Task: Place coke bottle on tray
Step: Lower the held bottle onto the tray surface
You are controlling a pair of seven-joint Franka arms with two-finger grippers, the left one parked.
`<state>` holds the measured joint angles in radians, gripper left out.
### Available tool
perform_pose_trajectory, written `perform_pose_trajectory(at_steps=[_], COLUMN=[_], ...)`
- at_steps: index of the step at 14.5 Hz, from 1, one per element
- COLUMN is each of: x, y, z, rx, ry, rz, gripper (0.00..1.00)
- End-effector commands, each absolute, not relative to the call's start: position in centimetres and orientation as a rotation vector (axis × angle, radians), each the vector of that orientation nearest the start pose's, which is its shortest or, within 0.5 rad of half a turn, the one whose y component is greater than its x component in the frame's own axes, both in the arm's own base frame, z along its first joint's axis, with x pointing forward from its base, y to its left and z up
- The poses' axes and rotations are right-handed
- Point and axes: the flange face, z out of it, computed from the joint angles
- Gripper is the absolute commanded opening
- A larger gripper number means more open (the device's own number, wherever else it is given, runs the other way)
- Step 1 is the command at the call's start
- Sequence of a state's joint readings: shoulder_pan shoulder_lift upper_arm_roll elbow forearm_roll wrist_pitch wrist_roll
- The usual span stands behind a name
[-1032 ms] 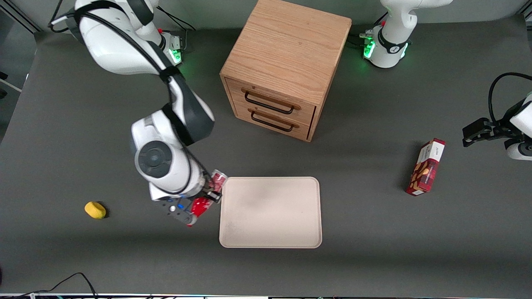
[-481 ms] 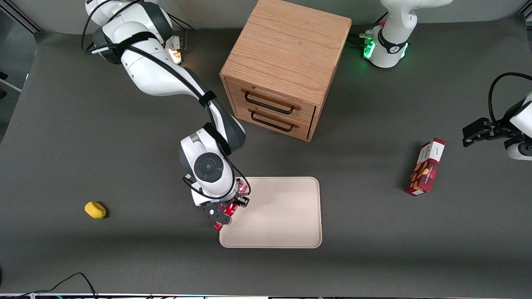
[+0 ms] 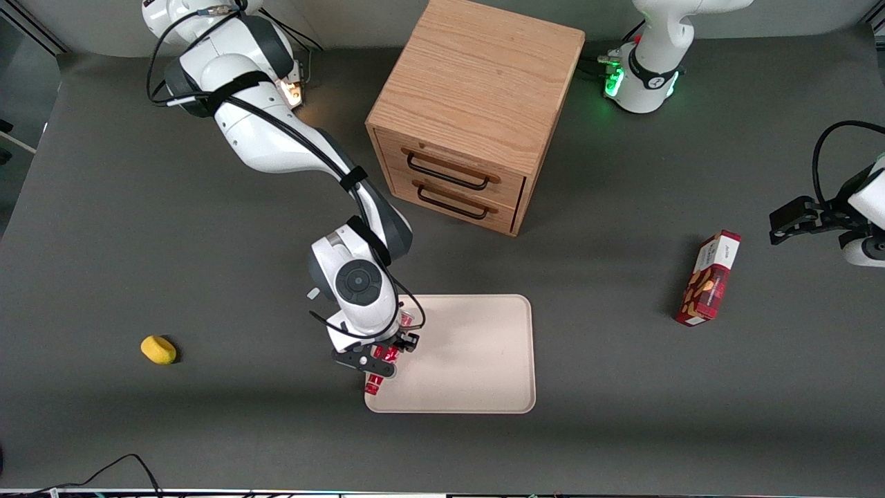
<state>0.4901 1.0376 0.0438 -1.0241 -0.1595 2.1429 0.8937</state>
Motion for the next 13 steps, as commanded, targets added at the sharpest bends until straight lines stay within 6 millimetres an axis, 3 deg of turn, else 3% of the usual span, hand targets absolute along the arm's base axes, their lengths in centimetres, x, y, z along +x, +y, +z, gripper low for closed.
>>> perform_pose_trajectory(at_steps=[1,4,7,13], x=[69.5,69.0,69.2,69.3], y=[38.1,37.7,37.0,36.1], z=[21.8,21.4,21.1,20.4], rx=[-3.153,-3.19,-3.196,-3.167], ry=[0.276,0.026,-0.099,-0.159], rz=[-0.22,-0.113,-0.083,-0.002], gripper=[0.0,0.0,0.0,0.0])
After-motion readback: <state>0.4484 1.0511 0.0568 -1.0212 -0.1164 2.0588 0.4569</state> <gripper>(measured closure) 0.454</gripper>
